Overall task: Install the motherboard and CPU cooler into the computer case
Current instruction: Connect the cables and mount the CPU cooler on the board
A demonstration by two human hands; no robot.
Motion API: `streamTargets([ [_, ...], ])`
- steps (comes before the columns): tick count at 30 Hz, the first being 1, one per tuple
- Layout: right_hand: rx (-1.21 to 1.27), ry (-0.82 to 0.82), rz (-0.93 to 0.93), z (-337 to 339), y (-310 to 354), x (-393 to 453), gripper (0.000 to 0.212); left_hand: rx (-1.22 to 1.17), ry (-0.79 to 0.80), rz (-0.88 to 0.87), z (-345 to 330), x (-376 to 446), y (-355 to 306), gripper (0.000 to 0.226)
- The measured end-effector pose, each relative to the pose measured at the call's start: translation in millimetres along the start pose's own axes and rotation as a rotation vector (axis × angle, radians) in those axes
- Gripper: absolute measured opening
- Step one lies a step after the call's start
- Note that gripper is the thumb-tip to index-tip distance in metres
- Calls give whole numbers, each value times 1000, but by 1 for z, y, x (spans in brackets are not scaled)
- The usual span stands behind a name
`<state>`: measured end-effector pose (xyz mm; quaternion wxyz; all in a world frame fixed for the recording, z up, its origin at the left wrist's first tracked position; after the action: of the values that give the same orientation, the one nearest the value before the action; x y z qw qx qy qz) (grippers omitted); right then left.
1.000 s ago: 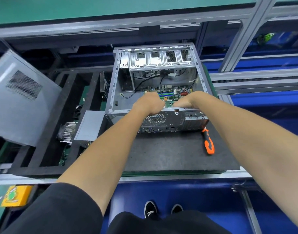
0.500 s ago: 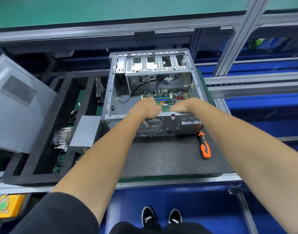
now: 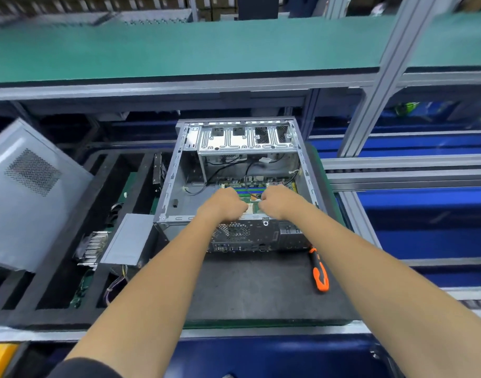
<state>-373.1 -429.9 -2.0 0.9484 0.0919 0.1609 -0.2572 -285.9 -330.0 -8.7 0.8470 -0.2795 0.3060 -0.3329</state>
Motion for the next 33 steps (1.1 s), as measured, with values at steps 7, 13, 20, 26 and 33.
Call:
streamTargets([
  [7, -182, -313, 27, 20, 12, -18, 14, -74, -317, -97, 19, -17, -2, 37],
  [13, -123, -373, 120, 25, 44, -20, 22, -115, -343, -130, 26, -27, -4, 30],
  [20, -96, -251, 78, 24, 61, 8, 14, -233, -122, -34, 26, -14, 7, 12],
  [26, 25, -315, 24, 35, 73, 30, 13, -65, -239, -46, 48, -3, 16, 36],
  [33, -35, -30, 36, 8, 60, 38, 17, 81, -103, -70, 45, 8, 34, 17],
])
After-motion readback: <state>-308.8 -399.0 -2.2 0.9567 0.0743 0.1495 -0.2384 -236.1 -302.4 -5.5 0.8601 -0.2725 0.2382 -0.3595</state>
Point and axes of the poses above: each hand's wrist, its own x-axis towards the middle knuckle, its own z-axis out of the back of the hand, y = z × x, the point moved 6 cm from there along x, towards the middle knuckle, and after that the axes turned 14 degrees about -x, right-handed, at the moved point
